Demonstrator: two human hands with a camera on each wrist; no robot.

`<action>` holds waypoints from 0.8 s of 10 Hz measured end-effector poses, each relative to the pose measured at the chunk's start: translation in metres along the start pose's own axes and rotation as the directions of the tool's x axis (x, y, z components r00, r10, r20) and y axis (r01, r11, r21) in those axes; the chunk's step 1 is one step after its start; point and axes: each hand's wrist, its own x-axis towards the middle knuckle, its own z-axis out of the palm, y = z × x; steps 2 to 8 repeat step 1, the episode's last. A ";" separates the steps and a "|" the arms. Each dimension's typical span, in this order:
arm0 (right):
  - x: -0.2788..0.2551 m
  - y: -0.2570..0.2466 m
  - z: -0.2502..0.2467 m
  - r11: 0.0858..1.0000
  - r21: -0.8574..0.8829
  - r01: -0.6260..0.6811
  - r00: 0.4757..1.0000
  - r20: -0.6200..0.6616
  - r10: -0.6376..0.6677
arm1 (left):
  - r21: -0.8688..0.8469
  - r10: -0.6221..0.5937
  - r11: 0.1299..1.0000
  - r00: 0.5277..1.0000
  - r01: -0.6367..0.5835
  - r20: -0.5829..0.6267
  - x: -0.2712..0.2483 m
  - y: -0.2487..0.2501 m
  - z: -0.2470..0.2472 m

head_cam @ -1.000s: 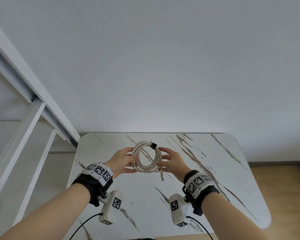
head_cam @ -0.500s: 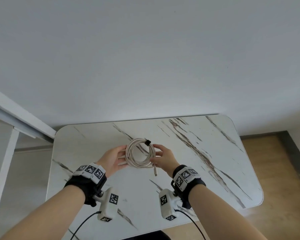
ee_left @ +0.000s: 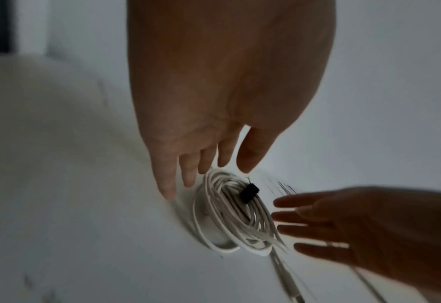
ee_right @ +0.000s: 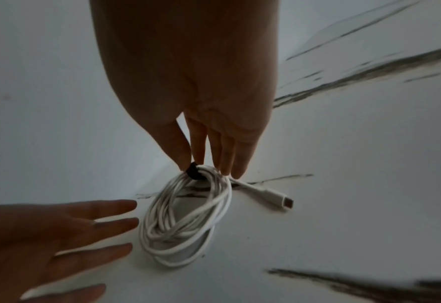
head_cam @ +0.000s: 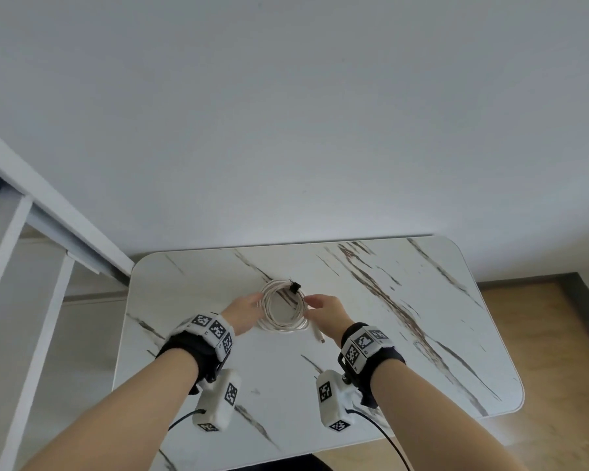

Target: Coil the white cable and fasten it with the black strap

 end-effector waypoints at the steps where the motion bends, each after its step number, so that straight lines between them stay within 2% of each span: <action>1: -0.006 -0.005 -0.002 0.998 -0.051 0.027 1.000 -0.008 -0.027 | 0.282 0.062 0.958 0.998 -0.050 -0.032 -0.015 0.016 -0.001; 8: -0.006 -0.005 -0.002 0.998 -0.051 0.027 1.000 -0.008 -0.027 | 0.282 0.062 0.958 0.998 -0.050 -0.032 -0.015 0.016 -0.001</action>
